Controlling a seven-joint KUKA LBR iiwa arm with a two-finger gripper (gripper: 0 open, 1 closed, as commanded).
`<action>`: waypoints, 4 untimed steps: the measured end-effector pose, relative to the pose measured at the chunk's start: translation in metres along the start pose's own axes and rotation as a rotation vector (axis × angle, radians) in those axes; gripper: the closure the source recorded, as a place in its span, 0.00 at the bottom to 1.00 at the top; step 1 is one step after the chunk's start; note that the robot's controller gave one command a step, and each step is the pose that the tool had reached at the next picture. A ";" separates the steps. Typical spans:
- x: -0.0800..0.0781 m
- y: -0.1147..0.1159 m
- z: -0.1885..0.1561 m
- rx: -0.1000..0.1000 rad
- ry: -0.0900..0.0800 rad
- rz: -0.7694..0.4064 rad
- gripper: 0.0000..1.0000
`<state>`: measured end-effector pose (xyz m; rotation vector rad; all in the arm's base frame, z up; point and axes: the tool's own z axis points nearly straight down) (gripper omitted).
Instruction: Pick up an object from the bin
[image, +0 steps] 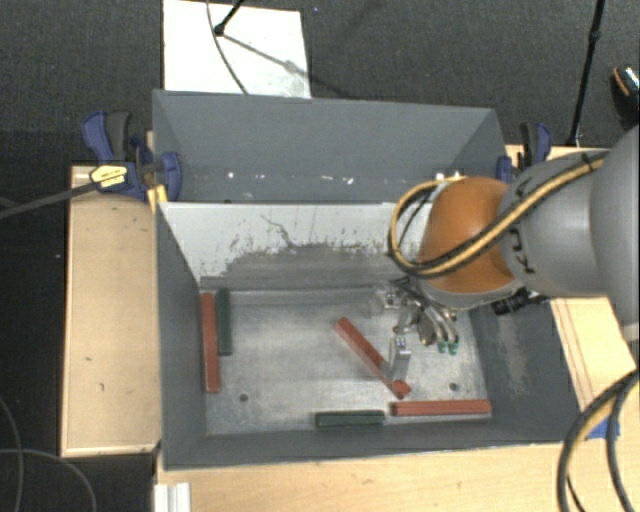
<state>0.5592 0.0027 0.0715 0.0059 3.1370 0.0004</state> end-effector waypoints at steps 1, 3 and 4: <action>0.052 0.031 0.000 -0.001 0.002 -0.159 0.00; -0.002 0.036 -0.169 0.000 -0.009 -0.198 1.00; -0.009 0.013 -0.157 0.001 -0.001 -0.313 1.00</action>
Offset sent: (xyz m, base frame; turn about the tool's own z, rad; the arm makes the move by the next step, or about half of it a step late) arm -0.0526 0.0308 -0.0015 -0.1600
